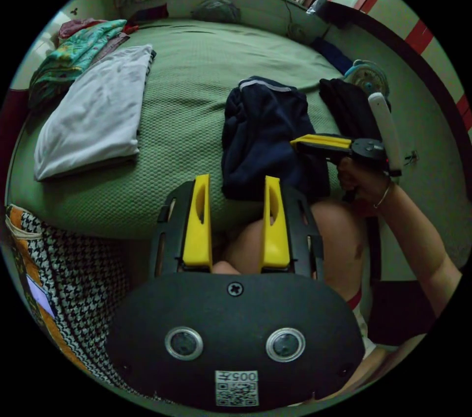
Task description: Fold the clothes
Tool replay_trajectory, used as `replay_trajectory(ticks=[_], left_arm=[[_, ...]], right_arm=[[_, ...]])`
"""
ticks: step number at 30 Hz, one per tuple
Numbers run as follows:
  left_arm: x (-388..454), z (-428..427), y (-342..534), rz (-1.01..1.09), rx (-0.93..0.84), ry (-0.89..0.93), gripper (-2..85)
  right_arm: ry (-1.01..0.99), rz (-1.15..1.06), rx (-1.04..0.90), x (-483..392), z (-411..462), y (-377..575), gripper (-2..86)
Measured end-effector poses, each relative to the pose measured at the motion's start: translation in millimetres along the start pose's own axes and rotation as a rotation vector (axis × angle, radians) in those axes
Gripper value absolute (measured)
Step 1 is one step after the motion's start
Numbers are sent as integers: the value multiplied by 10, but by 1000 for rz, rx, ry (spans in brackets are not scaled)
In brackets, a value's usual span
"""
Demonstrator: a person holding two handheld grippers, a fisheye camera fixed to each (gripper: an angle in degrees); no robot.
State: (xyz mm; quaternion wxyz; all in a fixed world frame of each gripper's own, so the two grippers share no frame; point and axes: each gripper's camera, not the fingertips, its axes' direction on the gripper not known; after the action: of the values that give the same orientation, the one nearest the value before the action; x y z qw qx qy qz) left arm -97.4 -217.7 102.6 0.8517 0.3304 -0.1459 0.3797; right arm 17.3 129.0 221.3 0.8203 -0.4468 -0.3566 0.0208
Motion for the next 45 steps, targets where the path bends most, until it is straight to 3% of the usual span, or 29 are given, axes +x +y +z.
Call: replay_trajectory(ticks=[7, 12, 23, 27, 30, 37, 45], left_arm=[[-298, 151, -128, -6, -91, 9, 152], [-442, 188, -149, 15, -115, 59, 124], [-773, 67, -273, 36, -169, 87, 123], [-811, -29, -336, 73, -188, 78, 96], [-868, -127, -373, 78, -208, 91, 79], [-993, -623, -255, 71, -128, 145, 63], [-1162, -1339, 5, 65, -9, 89, 63]], right_arm=[[5, 39, -18, -35, -151, -22, 93], [96, 75, 173, 124, -503, -58, 141], [50, 223, 89, 384, 17, -411, 159], [-16, 165, 119, 160, -72, -355, 90], [43, 124, 102, -37, -173, -338, 50], [95, 56, 246, -575, -873, -227, 38], [150, -80, 349, -1357, -1409, -221, 35]])
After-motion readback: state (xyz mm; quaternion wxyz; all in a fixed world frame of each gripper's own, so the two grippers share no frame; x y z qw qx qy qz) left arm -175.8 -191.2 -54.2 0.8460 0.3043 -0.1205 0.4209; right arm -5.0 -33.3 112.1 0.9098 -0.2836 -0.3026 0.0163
